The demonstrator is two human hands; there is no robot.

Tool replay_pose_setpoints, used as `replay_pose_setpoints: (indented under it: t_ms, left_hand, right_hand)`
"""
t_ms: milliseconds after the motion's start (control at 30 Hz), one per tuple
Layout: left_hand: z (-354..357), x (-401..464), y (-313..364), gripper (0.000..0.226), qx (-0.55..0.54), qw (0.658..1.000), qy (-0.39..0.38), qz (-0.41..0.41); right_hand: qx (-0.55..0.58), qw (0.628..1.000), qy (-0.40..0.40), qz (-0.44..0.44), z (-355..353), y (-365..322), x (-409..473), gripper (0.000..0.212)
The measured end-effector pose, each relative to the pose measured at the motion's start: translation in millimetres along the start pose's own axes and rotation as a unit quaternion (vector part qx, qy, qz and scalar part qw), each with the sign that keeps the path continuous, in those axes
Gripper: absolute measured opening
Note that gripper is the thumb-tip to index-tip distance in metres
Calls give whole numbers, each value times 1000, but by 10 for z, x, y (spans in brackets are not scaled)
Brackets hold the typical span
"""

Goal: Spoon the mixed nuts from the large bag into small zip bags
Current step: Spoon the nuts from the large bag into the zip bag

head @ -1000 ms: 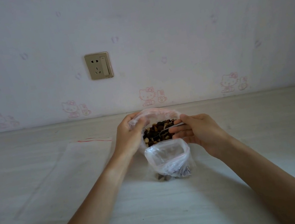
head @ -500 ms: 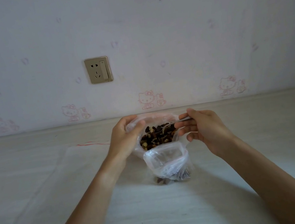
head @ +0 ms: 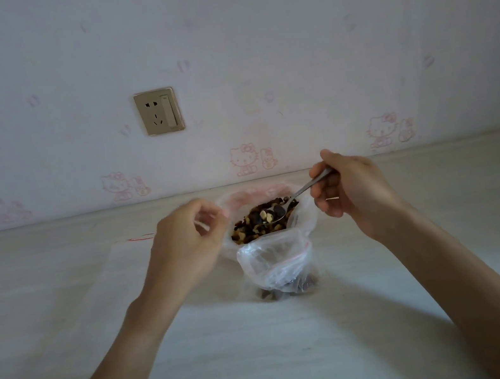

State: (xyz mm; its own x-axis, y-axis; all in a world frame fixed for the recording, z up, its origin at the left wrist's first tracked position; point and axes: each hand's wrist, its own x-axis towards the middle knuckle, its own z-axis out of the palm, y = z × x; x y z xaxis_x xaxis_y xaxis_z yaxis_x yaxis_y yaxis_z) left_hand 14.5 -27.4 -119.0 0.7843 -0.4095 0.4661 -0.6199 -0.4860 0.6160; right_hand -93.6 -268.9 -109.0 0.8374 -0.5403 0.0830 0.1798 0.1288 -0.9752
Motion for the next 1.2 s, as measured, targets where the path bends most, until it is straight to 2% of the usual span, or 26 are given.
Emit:
replay_pose_setpoints:
  t_ms: [100, 200, 400, 567, 700, 900, 1067, 1133, 1200]
  left_hand:
    - [-27, -142, 79, 40, 16, 988, -129, -83]
    - [-19, -243, 142, 45, -16, 973, -189, -130]
    - [-10, -295, 213, 16, -109, 965, -198, -133]
    - [-1, -297, 248, 16, -133, 972, -162, -107]
    - [-6, -317, 246, 15, -101, 980, -153, -79]
    - [-38, -325, 147, 14, -57, 983, -157, -71]
    - [-101, -312, 100, 25, -35, 979, -180, -93]
    - [-127, -243, 71, 33, -36, 980, -164, -107]
    - [-121, -132, 21, 34, -36, 986, -115, -117]
  right_hand:
    - [-41, 999, 6, -19, 25, -18, -19, 43]
    - [-81, 996, -17, -29, 45, -24, -56, 46]
    - [-163, 979, -89, -84, 118, -15, -138, 52]
    - [-175, 955, -161, -175, 218, 0, -236, 54]
    - [-162, 945, -179, -222, 234, -12, -276, 54]
    - [-117, 961, -116, -222, 186, -74, -250, 50]
    - [-34, 993, 8, -114, 143, -37, -126, 53]
    - [-28, 996, 40, -72, 94, -16, -78, 50]
    - [-33, 997, 55, -44, 60, 7, -45, 48]
